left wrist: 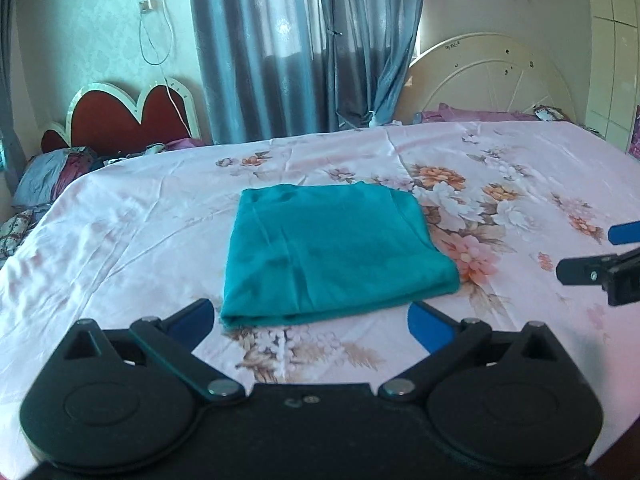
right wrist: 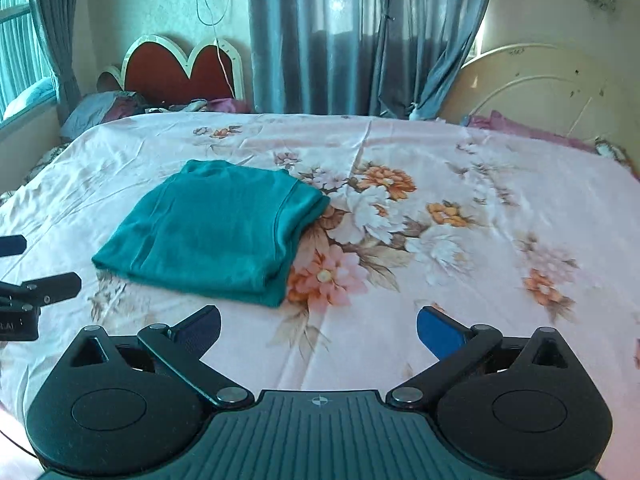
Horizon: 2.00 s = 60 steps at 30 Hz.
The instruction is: Fold small clothes
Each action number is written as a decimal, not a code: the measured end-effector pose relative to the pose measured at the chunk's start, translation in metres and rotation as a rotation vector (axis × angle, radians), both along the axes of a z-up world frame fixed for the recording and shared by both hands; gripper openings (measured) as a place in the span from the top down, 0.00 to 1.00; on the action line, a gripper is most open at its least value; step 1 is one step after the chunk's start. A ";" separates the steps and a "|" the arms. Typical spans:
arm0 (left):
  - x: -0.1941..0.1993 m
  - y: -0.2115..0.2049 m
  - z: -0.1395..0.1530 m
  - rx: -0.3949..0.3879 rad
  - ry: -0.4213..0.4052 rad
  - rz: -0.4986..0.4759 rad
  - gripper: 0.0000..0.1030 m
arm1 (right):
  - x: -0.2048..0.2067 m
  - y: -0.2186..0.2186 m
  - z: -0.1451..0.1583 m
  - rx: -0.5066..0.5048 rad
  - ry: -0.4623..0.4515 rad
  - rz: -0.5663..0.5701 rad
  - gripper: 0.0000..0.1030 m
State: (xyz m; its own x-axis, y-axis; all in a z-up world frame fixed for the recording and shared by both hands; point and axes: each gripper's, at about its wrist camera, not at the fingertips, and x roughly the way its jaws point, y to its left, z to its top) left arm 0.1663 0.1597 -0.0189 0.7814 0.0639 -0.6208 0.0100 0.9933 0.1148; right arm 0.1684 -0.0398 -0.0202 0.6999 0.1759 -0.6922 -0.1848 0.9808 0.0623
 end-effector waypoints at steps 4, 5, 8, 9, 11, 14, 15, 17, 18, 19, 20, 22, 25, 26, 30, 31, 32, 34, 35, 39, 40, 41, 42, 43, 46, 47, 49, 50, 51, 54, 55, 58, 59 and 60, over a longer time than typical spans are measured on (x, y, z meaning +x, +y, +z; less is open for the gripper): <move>-0.020 -0.009 0.009 -0.004 0.017 0.010 0.00 | -0.034 -0.004 0.012 0.015 -0.019 0.017 0.00; -0.025 -0.010 0.012 -0.004 0.012 0.012 0.00 | -0.040 -0.003 0.014 0.017 -0.026 0.019 0.00; -0.040 -0.015 0.018 -0.010 -0.005 0.008 0.00 | -0.054 -0.001 0.018 0.012 -0.042 0.013 0.00; -0.044 -0.017 0.020 -0.007 -0.011 0.009 0.00 | -0.058 -0.001 0.020 0.013 -0.046 0.013 0.00; -0.050 -0.020 0.023 -0.007 -0.018 0.002 0.00 | -0.065 -0.001 0.022 0.016 -0.050 0.008 0.00; -0.059 -0.024 0.026 -0.007 -0.030 -0.006 0.00 | -0.072 -0.002 0.028 0.017 -0.056 0.000 0.00; -0.061 -0.025 0.027 -0.006 -0.032 -0.006 0.00 | -0.074 -0.002 0.029 0.016 -0.059 0.000 0.00; -0.064 -0.026 0.029 -0.009 -0.035 -0.011 0.00 | -0.078 -0.002 0.032 0.014 -0.066 0.001 0.00; -0.065 -0.027 0.029 -0.009 -0.038 -0.010 0.00 | -0.078 -0.003 0.034 0.012 -0.068 0.004 0.00; -0.066 -0.027 0.030 -0.009 -0.040 -0.011 0.00 | -0.079 -0.002 0.035 0.010 -0.071 0.004 0.00; -0.067 -0.027 0.031 -0.011 -0.042 -0.013 0.00 | -0.080 -0.002 0.036 0.009 -0.075 0.004 0.00; -0.068 -0.025 0.032 -0.009 -0.050 -0.013 0.00 | -0.081 -0.001 0.038 0.012 -0.079 0.006 0.00; -0.069 -0.023 0.034 -0.012 -0.057 -0.012 0.00 | -0.082 0.001 0.041 0.013 -0.085 0.009 0.00; -0.069 -0.023 0.035 -0.012 -0.060 -0.012 0.00 | -0.082 0.002 0.042 0.011 -0.087 0.009 0.00; -0.071 -0.019 0.035 -0.012 -0.064 -0.015 0.00 | -0.082 0.003 0.042 0.009 -0.088 0.009 0.00; -0.071 -0.019 0.036 -0.011 -0.066 -0.016 0.00 | -0.082 0.003 0.042 0.009 -0.088 0.010 0.00; -0.070 -0.019 0.036 -0.010 -0.064 -0.016 0.00 | -0.082 0.003 0.042 0.009 -0.087 0.010 0.00; -0.070 -0.019 0.036 -0.010 -0.066 -0.016 0.00 | -0.082 0.004 0.042 0.010 -0.086 0.009 0.00; -0.070 -0.019 0.036 -0.011 -0.067 -0.016 0.00 | -0.082 0.004 0.042 0.009 -0.086 0.009 0.00; -0.070 -0.017 0.036 -0.012 -0.070 -0.015 0.00 | -0.081 0.004 0.042 0.006 -0.089 0.015 0.00; -0.069 -0.017 0.036 -0.012 -0.071 -0.015 0.00 | -0.082 0.004 0.042 0.005 -0.090 0.017 0.00; -0.069 -0.016 0.036 -0.012 -0.070 -0.015 0.00 | -0.080 0.005 0.042 0.004 -0.090 0.019 0.00; -0.069 -0.016 0.036 -0.013 -0.071 -0.015 0.00 | -0.080 0.006 0.042 0.004 -0.091 0.021 0.00; -0.069 -0.016 0.036 -0.011 -0.072 -0.014 0.00 | -0.079 0.006 0.043 0.004 -0.091 0.023 0.00; -0.068 -0.015 0.036 -0.012 -0.072 -0.013 0.00 | -0.077 0.008 0.043 0.002 -0.090 0.029 0.00; -0.068 -0.016 0.036 -0.010 -0.073 -0.013 0.00 | -0.077 0.009 0.043 0.004 -0.090 0.030 0.00; -0.068 -0.015 0.036 -0.011 -0.071 -0.013 0.00 | -0.075 0.009 0.042 0.005 -0.088 0.035 0.00; -0.068 -0.015 0.036 -0.011 -0.069 -0.012 0.00 | -0.075 0.010 0.042 0.005 -0.089 0.036 0.00; -0.068 -0.014 0.035 -0.011 -0.068 -0.010 0.00 | -0.075 0.010 0.042 0.005 -0.090 0.037 0.00; -0.068 -0.014 0.034 -0.010 -0.064 -0.007 0.00 | -0.074 0.010 0.041 0.006 -0.090 0.040 0.00; -0.068 -0.015 0.034 -0.009 -0.064 -0.007 0.00 | -0.073 0.010 0.041 0.007 -0.090 0.040 0.00; -0.068 -0.015 0.034 -0.009 -0.065 -0.006 0.00 | -0.074 0.011 0.041 0.006 -0.089 0.040 0.00; -0.068 -0.015 0.034 -0.009 -0.066 -0.008 0.00 | -0.074 0.011 0.041 0.006 -0.091 0.041 0.00; -0.068 -0.014 0.033 -0.008 -0.066 -0.008 0.00 | -0.073 0.010 0.040 0.007 -0.091 0.043 0.00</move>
State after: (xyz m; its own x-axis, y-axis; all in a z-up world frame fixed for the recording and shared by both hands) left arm 0.0983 0.1454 0.0145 0.8211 0.0525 -0.5683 0.0105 0.9942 0.1071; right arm 0.0954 -0.0294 0.0203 0.7518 0.2113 -0.6247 -0.2317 0.9715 0.0498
